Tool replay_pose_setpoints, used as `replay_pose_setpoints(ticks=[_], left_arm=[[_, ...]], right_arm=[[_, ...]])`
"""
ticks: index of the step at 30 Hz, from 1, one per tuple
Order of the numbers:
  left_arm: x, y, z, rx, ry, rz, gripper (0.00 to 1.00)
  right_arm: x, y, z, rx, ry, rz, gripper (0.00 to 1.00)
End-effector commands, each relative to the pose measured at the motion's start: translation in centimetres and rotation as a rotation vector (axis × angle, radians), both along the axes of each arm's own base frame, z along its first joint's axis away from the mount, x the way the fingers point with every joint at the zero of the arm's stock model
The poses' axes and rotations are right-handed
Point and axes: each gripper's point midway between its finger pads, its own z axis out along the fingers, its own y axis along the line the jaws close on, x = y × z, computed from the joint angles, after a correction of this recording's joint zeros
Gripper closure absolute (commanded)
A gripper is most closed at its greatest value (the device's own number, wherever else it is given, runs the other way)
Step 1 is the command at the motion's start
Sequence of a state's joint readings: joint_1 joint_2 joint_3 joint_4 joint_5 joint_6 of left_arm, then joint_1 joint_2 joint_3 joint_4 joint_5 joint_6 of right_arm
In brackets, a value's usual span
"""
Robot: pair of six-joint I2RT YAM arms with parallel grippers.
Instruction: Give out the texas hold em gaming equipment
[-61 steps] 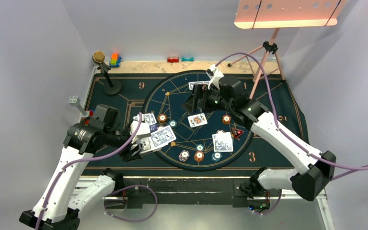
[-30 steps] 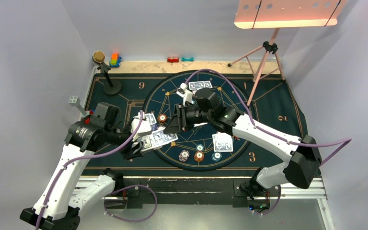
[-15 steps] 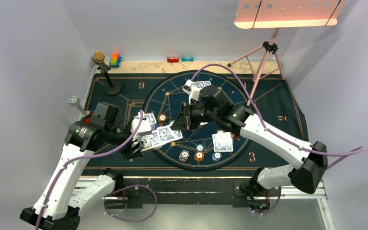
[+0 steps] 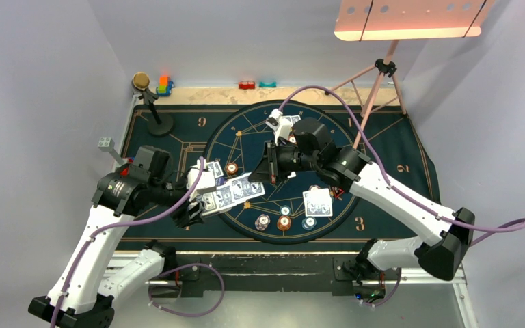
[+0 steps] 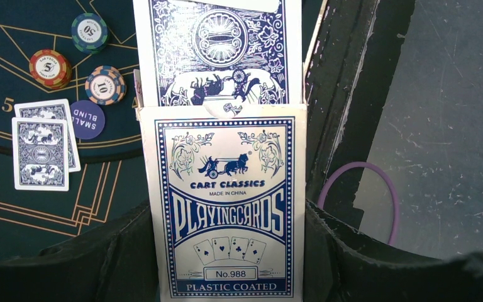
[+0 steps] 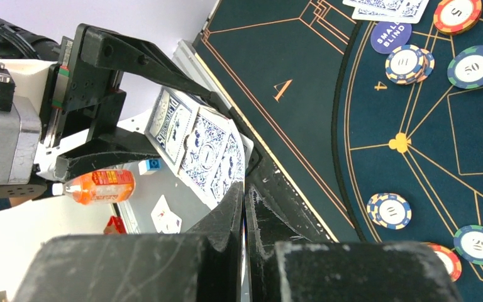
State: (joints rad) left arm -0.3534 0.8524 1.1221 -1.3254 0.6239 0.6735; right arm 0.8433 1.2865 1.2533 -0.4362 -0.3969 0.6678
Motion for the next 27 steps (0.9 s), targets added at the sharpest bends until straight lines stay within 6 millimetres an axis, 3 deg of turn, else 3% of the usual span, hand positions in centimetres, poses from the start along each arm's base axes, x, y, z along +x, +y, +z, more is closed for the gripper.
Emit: replay_pose_setpoints(ticks=[1,5,11,15,18,22,23,25,27], left_arm=[[0.6,-0.6,1.4,-0.047,-0.062,-0.014,1.00],[0.6,-0.6,1.4,-0.050,-0.059,-0.014,1.00],[0.4,-0.5,1.1,-0.045,-0.060,-0.015,1.00],[0.3,-0.5,1.2,-0.049,-0.061,-0.016,1.00],[0.0,-0.4,1.3,-0.050,-0.066,-0.018,1.00],[-0.2,-0.4,1.3,-0.052,-0.070,-0.017,1.00],[-0.2,-0.4,1.4,-0.053,-0.071,-0.017,1.00],[-0.3,-0.3,1.4,-0.054,-0.075,-0.017,1.00],[-0.3,-0.3,1.5,-0.054,-0.078,-0.018,1.00]], right_arm=[[-0.4,-0.2,2.8,0.053,-0.050,0.019,0.98],[-0.4,-0.3,2.7,0.028,-0.051,0.030,1.00],[-0.4,-1.0,8.1,0.101,-0.150,0.019,1.00],[1.2,-2.7,10.3,0.065,-0.205,-0.055,1.00],[4.5,-5.1,7.7,-0.049,-0.179,-0.170,1.00],[8.8,-8.3,0.2,-0.343,-0.118,-0.331,1.00],[10.3,-9.8,-2.1,-0.464,-0.124,-0.402,1.00],[12.6,-13.2,-4.6,-0.677,-0.156,-0.552,1.00],[14.0,-15.8,-5.6,-0.839,-0.192,-0.669,1.00]])
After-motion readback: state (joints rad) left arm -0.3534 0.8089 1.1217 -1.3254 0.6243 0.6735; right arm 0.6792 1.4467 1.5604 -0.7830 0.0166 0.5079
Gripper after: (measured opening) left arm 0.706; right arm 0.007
